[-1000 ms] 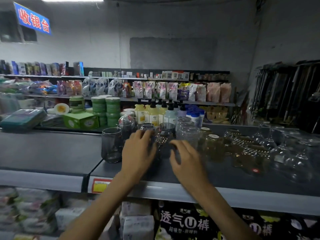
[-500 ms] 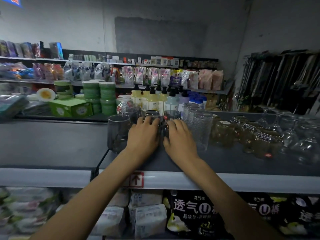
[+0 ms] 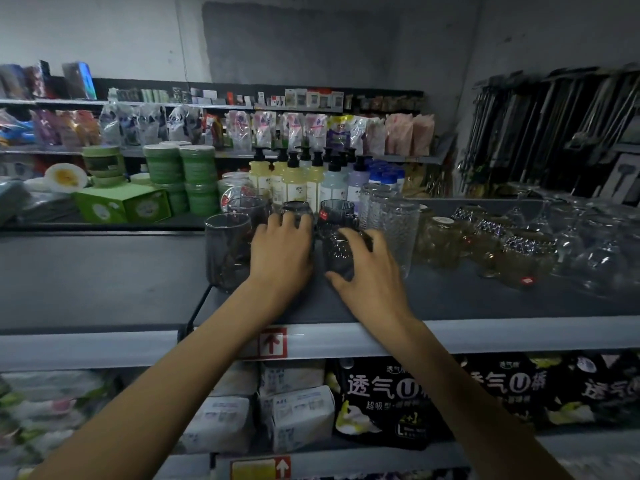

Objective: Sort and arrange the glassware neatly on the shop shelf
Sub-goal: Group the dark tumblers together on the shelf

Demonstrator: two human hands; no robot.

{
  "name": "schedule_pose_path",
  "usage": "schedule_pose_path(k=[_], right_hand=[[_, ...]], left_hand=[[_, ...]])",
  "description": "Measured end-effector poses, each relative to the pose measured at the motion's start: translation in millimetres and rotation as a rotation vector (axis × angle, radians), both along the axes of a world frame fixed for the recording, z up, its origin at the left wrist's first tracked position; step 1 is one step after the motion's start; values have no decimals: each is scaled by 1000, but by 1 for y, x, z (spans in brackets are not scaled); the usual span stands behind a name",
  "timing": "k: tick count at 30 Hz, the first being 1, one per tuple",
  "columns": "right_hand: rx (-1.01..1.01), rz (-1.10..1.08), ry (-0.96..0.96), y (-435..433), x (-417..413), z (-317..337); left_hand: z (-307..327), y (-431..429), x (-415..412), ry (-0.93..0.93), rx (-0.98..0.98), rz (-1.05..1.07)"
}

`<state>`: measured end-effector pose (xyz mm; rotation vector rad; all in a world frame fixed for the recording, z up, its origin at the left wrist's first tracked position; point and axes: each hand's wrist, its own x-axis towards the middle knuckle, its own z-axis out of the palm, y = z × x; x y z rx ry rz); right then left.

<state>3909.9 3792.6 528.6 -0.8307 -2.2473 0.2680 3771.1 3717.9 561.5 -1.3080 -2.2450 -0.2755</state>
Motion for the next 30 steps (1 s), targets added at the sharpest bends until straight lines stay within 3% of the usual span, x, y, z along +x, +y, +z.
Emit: schedule_pose_path(k=[6,11,14,20,30], right_hand=[[-43,121,281,3,36,-8],[55,158,414,17,76,-17],[66,190,396,31,89,-18],[-22,293,347,50,104,-15],[-33,261,244,71,127,-17]], left_hand=[[12,11,8,94,22,-87],[41,49,3,-45,-17,-188],[60,82,-9,-199,-141,-236],[62,134,-35,-239,-294,-230],[53,145,-40,-132,-223,-170]])
